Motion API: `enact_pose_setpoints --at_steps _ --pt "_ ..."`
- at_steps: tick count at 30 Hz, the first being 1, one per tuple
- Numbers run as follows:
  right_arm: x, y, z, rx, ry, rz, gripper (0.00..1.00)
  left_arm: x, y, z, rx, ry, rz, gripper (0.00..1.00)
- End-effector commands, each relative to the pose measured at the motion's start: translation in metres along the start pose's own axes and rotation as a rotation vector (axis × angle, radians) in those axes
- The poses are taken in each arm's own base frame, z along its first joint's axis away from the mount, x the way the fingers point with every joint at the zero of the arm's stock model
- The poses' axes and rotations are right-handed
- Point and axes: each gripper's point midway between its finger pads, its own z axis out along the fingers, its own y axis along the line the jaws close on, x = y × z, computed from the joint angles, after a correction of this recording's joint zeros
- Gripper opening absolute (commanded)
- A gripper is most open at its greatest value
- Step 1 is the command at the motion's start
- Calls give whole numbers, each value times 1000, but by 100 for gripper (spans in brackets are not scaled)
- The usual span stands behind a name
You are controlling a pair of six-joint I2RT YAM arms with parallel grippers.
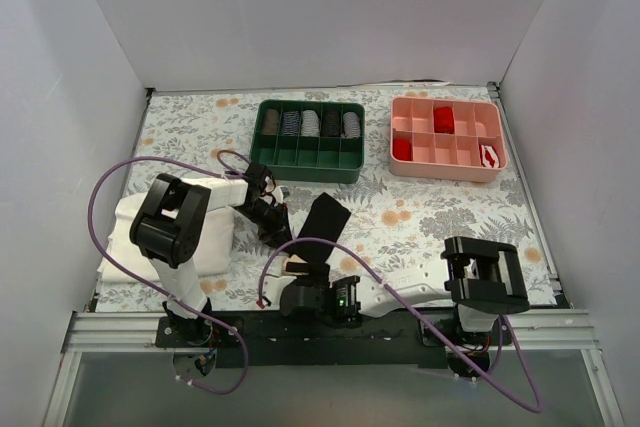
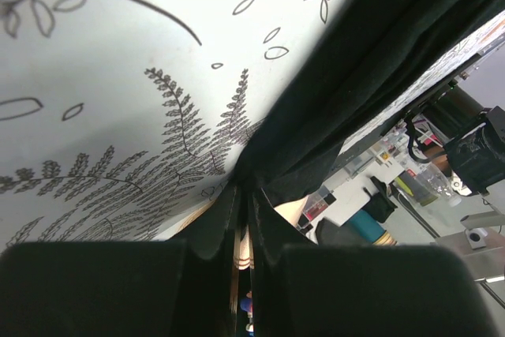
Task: Roll the underwear
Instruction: Roll the underwear to the center of the board.
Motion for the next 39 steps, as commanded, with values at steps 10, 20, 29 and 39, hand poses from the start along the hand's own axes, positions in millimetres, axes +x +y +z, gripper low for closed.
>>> enact_pose_setpoints --at_steps 10,20,29,39 --pt "-2 -8 24 158 -11 -12 74 -12 25 4 -103 -49 20 0" --pt "7 -9 26 170 -14 -50 65 -8 27 6 -99 -37 23 0" --pt "-2 -13 29 155 -63 -31 61 -4 30 8 -97 -27 17 0" --pt "-18 -3 26 -19 -94 77 29 -4 26 5 -85 -47 24 0"
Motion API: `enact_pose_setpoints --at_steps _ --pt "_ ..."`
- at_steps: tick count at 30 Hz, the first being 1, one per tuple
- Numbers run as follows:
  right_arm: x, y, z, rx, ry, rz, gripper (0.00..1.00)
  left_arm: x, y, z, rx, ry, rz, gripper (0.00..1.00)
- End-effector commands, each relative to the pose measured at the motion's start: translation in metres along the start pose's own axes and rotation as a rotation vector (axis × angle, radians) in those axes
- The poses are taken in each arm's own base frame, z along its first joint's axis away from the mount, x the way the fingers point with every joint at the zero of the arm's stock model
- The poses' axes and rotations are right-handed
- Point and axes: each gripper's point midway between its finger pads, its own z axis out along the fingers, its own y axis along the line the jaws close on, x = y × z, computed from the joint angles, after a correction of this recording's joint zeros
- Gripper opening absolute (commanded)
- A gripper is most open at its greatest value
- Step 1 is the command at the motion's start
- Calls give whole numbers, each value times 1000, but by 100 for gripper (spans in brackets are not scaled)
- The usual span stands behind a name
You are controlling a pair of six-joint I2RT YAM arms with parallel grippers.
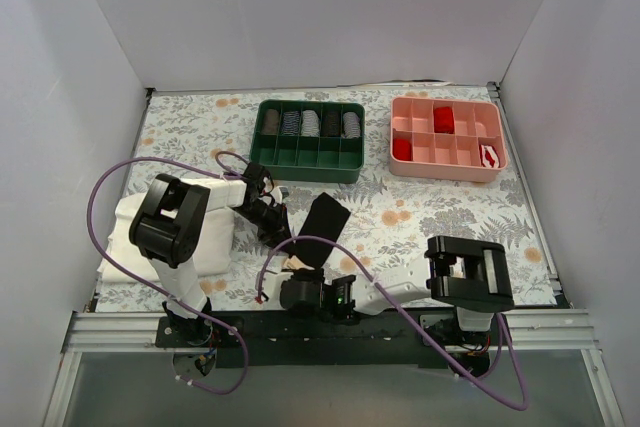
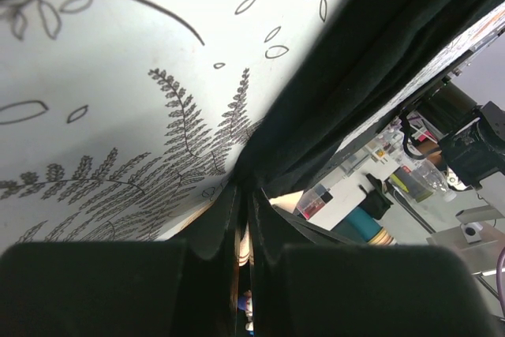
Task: Roll the underwear
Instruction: Roll the underwear to the center of the board.
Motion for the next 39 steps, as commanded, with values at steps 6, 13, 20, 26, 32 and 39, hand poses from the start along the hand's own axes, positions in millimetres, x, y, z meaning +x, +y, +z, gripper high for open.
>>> enact_pose_setpoints --at_steps 6,13,20,26,32,39 --pt "-21 2 -12 -201 -23 179 25 -7 25 2 -108 -63 25 0" --pt "-23 1 -15 -293 -20 334 18 -17 18 -7 -120 -123 39 2" --pt "-16 -8 -22 -394 -28 503 11 -36 3 -34 -157 -273 70 41" --pt "-18 -7 -30 -554 -69 623 11 -50 -4 -57 -186 -401 45 52" --pt "-16 -13 -32 -687 -109 787 11 -42 -4 -60 -153 -447 7 52" --pt "-5 -21 -35 -750 -138 999 11 -30 -18 -61 -34 -488 23 53"
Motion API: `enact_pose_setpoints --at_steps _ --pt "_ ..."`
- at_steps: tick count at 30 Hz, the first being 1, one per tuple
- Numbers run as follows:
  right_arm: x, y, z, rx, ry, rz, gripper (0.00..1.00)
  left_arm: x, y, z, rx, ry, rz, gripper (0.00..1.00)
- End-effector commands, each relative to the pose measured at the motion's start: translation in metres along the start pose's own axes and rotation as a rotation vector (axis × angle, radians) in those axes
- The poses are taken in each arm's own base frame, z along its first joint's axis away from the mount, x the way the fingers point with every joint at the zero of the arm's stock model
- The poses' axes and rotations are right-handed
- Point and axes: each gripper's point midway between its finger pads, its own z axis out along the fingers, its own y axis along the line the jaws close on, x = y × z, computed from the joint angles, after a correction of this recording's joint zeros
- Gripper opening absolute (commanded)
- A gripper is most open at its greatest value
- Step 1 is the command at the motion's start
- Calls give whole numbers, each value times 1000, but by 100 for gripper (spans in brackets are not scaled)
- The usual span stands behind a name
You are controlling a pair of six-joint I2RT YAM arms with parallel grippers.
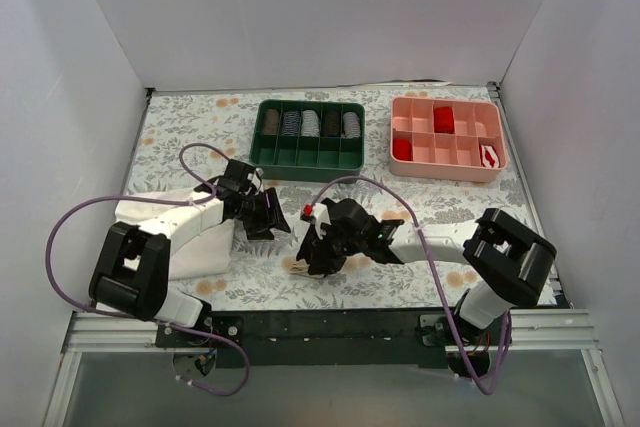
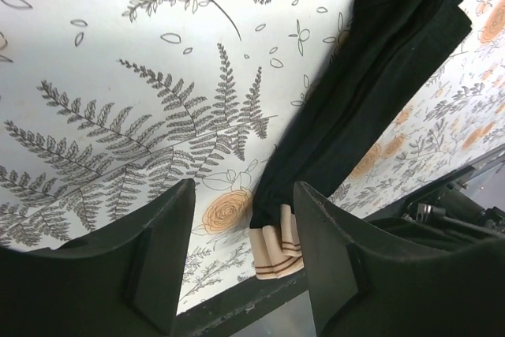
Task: Roll the underwear
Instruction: Roll the underwear to the center of the board.
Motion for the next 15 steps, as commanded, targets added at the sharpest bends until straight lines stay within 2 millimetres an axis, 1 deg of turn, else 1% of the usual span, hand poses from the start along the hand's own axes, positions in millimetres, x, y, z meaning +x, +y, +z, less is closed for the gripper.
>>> enact_pose_setpoints --at_steps 1,2,3,5,6,7,8,9,11,13,15 --pt "-12 17 -11 -144 -79 117 11 -5 -16 -10 98 -66 -3 52" --pt "-12 16 -11 -144 -77 156 11 -2 -14 -9 97 -63 -8 53" --pt "-7 14 -12 -148 -65 181 11 -2 -15 -10 106 -70 -6 53" --pt "-12 10 -14 -167 -93 243 11 4 -15 -11 127 -64 -7 53" --pt "-12 13 -16 -197 -91 267 11 3 -18 -11 145 -71 -4 53" --pt "-11 8 -18 -204 -102 293 11 6 -19 -11 160 -67 -4 53" --pt "-16 7 -19 -215 -121 304 11 6 -21 -13 171 -76 0 54" --pt "-14 6 -20 -228 -111 341 11 9 -19 -12 180 -75 -2 54" --pt "-20 1 -22 -234 -124 371 11 15 -22 -13 211 -62 -3 55" --pt "-21 0 -23 -255 -121 379 11 19 -21 -13 223 -65 1 55" --pt "-19 -8 -24 -228 -117 406 11 20 -21 -14 233 -72 5 55"
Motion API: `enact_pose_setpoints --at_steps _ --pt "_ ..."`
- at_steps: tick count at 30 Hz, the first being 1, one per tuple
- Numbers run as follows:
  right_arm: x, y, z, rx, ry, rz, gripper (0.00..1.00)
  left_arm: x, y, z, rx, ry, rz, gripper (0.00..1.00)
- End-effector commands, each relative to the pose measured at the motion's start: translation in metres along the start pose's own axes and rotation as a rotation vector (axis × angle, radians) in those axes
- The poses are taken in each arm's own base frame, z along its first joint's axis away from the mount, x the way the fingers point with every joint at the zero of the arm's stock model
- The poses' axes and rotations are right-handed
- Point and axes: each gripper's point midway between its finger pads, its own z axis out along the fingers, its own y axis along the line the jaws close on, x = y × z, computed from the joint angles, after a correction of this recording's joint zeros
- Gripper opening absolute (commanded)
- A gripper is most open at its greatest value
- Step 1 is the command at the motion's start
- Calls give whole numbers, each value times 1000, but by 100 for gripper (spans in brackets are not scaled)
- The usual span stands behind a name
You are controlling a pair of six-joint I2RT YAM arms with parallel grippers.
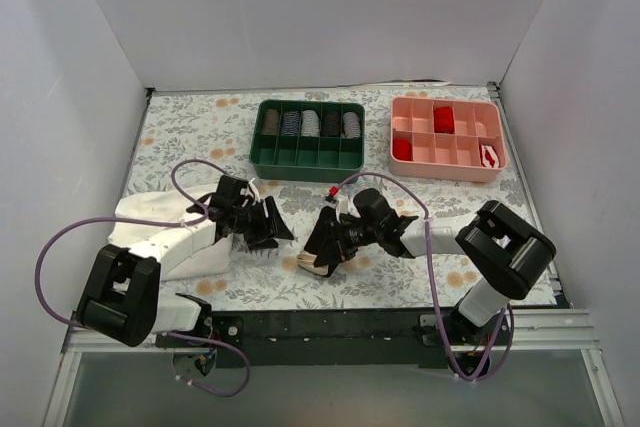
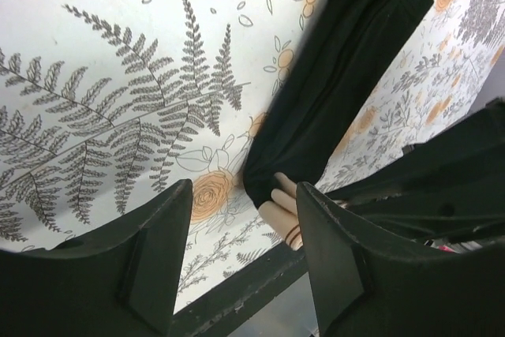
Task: Roll the underwear
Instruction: Roll the underwear to the center of the board.
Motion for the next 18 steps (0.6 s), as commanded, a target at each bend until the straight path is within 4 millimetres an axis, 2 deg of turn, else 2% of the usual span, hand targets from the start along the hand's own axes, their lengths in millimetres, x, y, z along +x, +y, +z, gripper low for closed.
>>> enact_pose_setpoints --at_steps 1,5,10,15,18 --pt "-9 6 -3 -52 -14 46 11 0 -13 -7 87 -29 28 55" --pt "-6 -12 -3 12 -5 111 11 8 -15 -6 120 -10 27 55" --pt "-13 -25 -9 41 -49 176 11 12 -17 -6 143 -7 47 55" --pt "-13 -26 -9 -1 -53 249 11 16 -24 -7 171 -10 62 55" --pt "-10 -34 -8 17 -34 298 11 18 -29 -9 203 -20 84 55"
